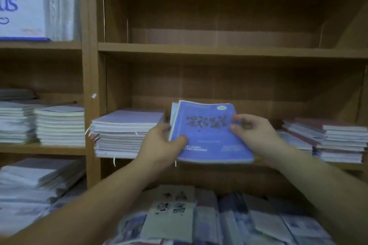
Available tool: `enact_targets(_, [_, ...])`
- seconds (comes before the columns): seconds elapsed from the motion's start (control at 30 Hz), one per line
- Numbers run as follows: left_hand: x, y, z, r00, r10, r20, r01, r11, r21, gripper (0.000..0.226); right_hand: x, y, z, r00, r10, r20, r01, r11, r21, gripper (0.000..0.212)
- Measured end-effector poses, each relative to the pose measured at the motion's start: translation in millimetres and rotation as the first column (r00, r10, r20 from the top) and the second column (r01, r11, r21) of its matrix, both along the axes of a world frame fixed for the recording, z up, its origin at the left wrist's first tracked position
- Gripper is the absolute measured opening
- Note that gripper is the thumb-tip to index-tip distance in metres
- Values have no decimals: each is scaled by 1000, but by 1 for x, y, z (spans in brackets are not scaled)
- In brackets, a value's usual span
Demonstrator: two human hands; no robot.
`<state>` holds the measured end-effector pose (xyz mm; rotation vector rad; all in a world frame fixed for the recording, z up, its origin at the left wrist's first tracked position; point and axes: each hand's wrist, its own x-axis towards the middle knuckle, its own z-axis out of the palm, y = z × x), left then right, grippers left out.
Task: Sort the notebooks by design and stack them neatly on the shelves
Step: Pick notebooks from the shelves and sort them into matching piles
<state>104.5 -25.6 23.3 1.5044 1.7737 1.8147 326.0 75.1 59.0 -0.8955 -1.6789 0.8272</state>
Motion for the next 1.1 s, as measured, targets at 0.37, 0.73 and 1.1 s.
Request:
enact_targets(0.37, [-7,12,-15,993,-59,-103,50,995,-91,37,-1,43,-24,945,323,51,-305,926,-222,99])
enact_targets(0.73, [-38,22,-18,805,365,-469,-389,920,48,53,-32,43,-38,999,28,31,-28,1000,6,71])
enact_targets(1.1, [-38,29,-73,948,69,-310,-127,977,-173,12,-53,49,-60,995,16,103,-31,989,145,71])
